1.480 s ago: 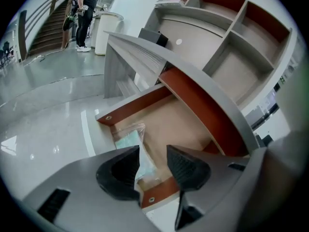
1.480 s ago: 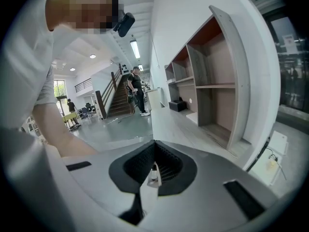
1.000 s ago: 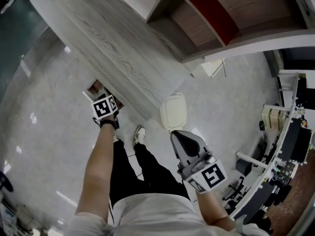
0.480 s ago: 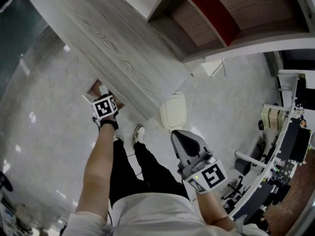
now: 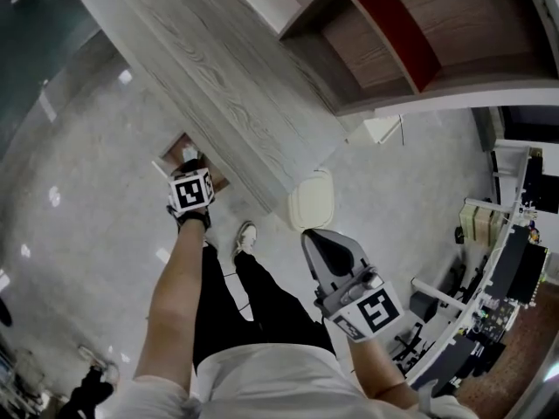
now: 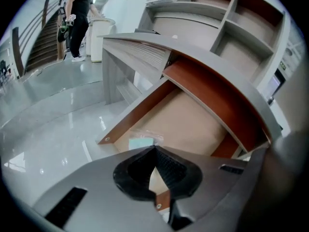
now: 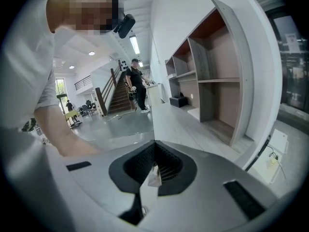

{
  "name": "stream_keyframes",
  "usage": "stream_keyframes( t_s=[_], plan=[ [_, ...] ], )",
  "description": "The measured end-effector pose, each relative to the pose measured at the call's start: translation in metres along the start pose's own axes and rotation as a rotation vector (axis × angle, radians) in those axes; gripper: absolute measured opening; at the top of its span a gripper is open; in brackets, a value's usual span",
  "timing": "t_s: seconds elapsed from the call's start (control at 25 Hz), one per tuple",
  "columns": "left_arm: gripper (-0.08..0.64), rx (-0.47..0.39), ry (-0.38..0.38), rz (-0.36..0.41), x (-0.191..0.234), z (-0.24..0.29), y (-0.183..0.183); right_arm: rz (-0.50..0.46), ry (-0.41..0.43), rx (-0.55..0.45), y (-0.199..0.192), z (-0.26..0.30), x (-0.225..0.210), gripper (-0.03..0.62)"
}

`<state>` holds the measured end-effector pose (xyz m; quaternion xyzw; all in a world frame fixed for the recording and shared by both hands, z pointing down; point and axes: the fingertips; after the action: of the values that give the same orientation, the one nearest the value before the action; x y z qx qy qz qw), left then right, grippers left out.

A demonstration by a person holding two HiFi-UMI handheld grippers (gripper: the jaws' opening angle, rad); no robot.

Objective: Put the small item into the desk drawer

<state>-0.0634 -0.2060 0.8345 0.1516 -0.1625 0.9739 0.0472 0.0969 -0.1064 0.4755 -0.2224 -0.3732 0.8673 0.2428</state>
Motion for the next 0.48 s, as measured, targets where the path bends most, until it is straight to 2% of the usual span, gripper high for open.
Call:
stream_keyframes(
  t_s=[0.08,0.24,0.32,0.4,0.48],
  plan=[
    [0.018,0.016,0.034,0.067,0.005,0.002,-0.001,0.000,0.007,0.007,-0.003,0.002,0.003,0.021],
    [0.020,0.040,0.050,0.172,0.005,0.014,0.000,0.004,0.001,0.022,-0.009,0.005,0.003,0.021],
    [0.024,0.039,0.062,0.203,0.008,0.018,0.001,0.010,-0.007,0.029,-0.013,0.005,0.000,0.021],
    [0.082,0.034,0.059,0.219,0.009,0.020,0.001,0.018,-0.014,0.034,-0.018,0.003,-0.002,0.021],
    [0.094,0.030,0.049,0.227,0.008,0.020,0.000,0.027,-0.019,0.040,-0.023,0.003,-0.004,0.021]
  ],
)
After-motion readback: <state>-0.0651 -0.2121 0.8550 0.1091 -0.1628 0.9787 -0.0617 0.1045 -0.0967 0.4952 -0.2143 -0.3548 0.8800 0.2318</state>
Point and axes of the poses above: the fingertips, and each gripper's own axes: z forward along the fingers, x to its left, y out of its top, and after that the axes turned 8 degrees about x, right-handed
